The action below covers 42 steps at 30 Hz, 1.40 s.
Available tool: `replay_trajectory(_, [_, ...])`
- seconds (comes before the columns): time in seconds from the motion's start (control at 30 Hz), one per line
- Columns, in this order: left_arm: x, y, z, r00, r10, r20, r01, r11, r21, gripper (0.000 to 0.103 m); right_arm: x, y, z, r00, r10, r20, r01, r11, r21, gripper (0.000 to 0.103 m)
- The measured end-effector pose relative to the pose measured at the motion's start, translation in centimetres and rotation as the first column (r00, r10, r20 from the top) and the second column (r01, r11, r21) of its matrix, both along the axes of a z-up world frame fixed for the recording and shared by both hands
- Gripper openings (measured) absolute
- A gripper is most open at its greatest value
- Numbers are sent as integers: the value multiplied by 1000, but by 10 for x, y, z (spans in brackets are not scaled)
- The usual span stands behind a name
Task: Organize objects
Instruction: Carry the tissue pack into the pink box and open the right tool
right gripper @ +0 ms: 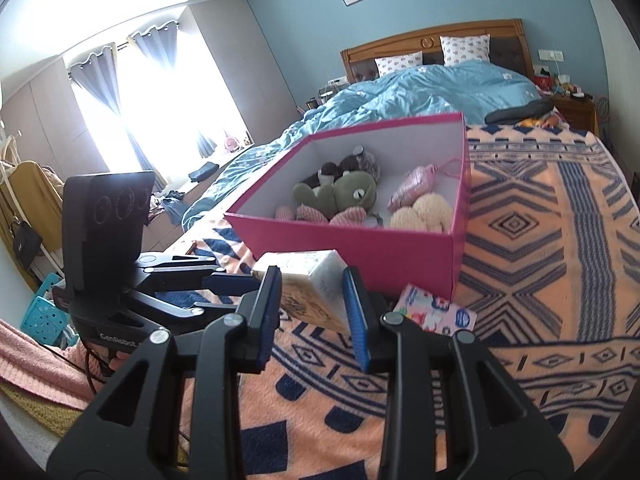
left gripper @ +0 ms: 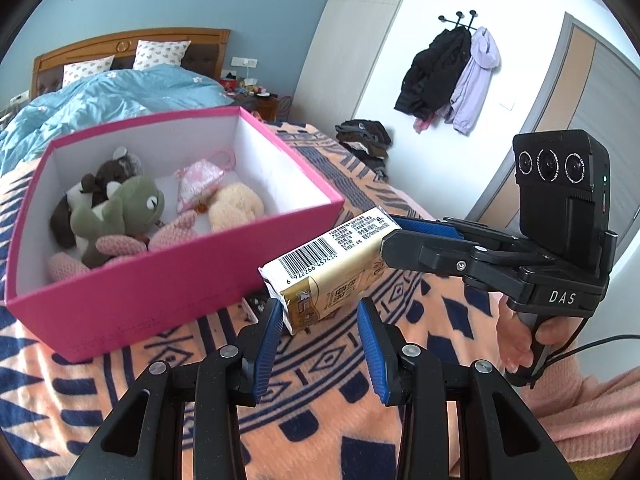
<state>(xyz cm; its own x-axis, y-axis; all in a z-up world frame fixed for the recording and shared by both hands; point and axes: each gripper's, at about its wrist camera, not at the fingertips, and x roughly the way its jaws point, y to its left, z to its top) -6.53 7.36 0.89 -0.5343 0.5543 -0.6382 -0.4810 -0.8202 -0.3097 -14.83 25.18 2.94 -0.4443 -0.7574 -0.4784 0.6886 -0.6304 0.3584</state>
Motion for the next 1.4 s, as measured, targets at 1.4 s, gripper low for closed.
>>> replay_trajectory(1.4, [-62, 2, 24, 997, 51, -62, -54, 998, -44, 38, -61, -1, 22, 999, -31, -23, 30, 999, -37, 35])
